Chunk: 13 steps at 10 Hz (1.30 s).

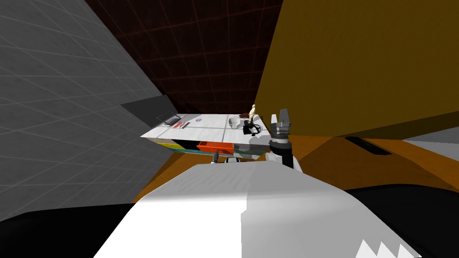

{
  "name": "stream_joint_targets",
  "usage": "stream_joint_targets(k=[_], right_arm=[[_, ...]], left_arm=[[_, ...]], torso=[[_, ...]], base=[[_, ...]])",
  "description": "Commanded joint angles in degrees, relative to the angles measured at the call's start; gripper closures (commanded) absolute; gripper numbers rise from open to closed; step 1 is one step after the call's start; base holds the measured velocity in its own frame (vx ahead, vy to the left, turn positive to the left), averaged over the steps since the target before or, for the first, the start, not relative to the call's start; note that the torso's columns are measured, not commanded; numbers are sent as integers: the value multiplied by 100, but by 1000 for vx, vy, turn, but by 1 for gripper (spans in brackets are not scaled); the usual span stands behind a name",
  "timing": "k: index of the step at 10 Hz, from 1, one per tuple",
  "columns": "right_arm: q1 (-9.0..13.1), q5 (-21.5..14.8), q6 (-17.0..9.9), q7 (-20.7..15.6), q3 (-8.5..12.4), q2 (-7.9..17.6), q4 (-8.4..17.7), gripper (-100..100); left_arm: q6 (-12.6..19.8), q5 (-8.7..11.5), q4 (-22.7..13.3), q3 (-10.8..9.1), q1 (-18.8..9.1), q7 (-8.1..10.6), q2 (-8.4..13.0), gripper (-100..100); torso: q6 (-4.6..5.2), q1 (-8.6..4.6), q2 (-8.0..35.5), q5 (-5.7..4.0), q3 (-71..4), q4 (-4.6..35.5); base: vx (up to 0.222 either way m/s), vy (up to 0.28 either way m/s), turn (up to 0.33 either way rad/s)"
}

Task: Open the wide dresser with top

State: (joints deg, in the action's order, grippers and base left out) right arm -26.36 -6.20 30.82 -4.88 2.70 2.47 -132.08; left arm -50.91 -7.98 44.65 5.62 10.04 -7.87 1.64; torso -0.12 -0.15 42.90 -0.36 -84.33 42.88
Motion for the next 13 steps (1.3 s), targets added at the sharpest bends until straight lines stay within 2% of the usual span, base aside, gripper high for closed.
stream_joint_targets(k=[1, 5, 6, 7, 10, 11, 12, 13], right_arm=[[-1, 0, 0, 0, 0, 0, 0, 0], [0, 0, 0, 0, 0, 0, 0, 0], [-1, 0, 0, 0, 0, 0, 0, 0], [-2, 0, 0, 0, 0, 0, 0, 0], [0, 0, 0, 0, 0, 0, 0, 0], [0, 0, 0, 0, 0, 0, 0, 0], [0, 0, 0, 0, 0, 0, 0, 0], [-1, 0, 0, 0, 0, 0, 0, 0]], left_arm=[[-27, -27, 109, 34, 104, 12, 15, 100], [-151, -61, 295, 75, 223, 24, 38, 100], [-151, -61, 295, 75, 223, 24, 38, 100], [-103, -70, 144, 98, 242, 34, 30, 100], [-179, -111, 393, 142, 424, 62, 72, 100], [127, -116, 454, 158, 368, 90, 55, -100], [321, -118, 615, 165, 311, 125, 58, -100], [340, -118, 615, 165, 311, 125, 58, -100]], torso=[[3, -8, -36, 3, -18, -12], [0, 5, -3, 2, -2, -3], [-7, 7, -14, -4, -8, -1], [-8, -2, -34, -8, -20, -3], [2, 6, 17, 12, 12, -14], [0, 5, 16, 6, 11, -5], [8, 2, -36, 18, -11, -32], [14, 3, -83, 28, -38, -52]], base=[[-118, 25, 31], [-178, 28, 19], [-79, 12, -3], [-25, -2, -4], [-176, 26, 29], [-131, 22, 4], [-71, 8, -2], [-40, -2, -2]])
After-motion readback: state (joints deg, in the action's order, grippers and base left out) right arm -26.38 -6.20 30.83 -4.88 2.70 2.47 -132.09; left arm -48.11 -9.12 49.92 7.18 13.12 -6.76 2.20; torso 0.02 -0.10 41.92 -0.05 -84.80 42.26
